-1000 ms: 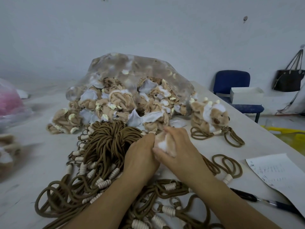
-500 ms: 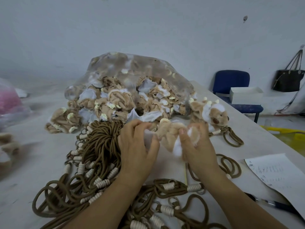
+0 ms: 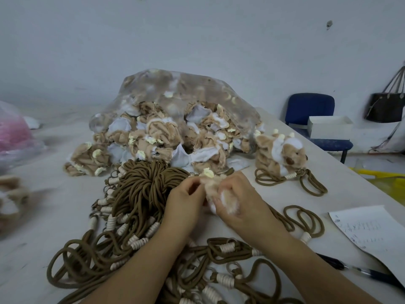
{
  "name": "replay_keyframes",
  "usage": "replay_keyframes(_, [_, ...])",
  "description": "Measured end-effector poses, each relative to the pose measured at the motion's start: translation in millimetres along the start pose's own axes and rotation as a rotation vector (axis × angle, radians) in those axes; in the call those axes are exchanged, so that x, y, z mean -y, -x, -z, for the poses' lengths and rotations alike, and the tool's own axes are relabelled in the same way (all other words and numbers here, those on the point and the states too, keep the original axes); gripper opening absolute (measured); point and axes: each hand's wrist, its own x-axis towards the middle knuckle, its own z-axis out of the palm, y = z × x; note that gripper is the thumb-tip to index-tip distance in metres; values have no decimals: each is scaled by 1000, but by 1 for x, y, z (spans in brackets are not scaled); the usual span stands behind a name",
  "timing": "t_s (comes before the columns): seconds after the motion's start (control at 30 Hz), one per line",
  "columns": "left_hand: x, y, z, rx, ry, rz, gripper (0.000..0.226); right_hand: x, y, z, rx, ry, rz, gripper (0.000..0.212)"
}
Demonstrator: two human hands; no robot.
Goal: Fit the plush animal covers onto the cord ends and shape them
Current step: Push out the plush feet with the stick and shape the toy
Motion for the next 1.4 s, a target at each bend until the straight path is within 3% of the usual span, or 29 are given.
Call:
replay_keyframes(0.13, [-7, -5, 0, 73, 577, 234, 16, -9, -1, 3, -56, 0, -93, 15])
replay_keyframes(0.27, [-12, -5, 5, 346, 892, 380, 11, -17, -4, 13, -186, -60, -270, 11])
replay_keyframes(0.37, [-10, -3, 8, 473, 834, 358, 21, -21, -3, 15, -223, -123, -310, 19])
replay_keyframes(0.47, [-8, -4, 7, 432, 689, 302, 22, -25, -3, 12, -224, -18, -242, 14])
replay_keyframes(0.57, [-7, -2, 0, 357, 594, 267, 45, -32, -3, 17, -278, 178, -150, 7])
replay_keyframes(0.73, [-8, -4, 1, 320, 679, 243, 33, -25, -1, 18, -83, 188, -166, 41])
replay_keyframes(0.9, [-8, -5, 5, 330, 783, 264, 15, -28, -3, 12, 37, 303, -204, 50])
replay_keyframes(1.1, [-4, -5, 1, 323, 681, 188, 15, -28, -2, 9, -40, 380, -116, 41])
replay_keyframes(1.27, [-1, -3, -4, 122, 202, 114, 38, -28, 0, 22, -251, 276, -200, 40])
replay_keyframes(1.33, [-5, 0, -5, 175, 163, 165, 48, -25, 0, 24, -324, 183, -177, 40])
replay_keyframes(1.4, [-11, 3, -8, 290, 279, 273, 57, -18, -2, 23, -330, 129, -44, 43])
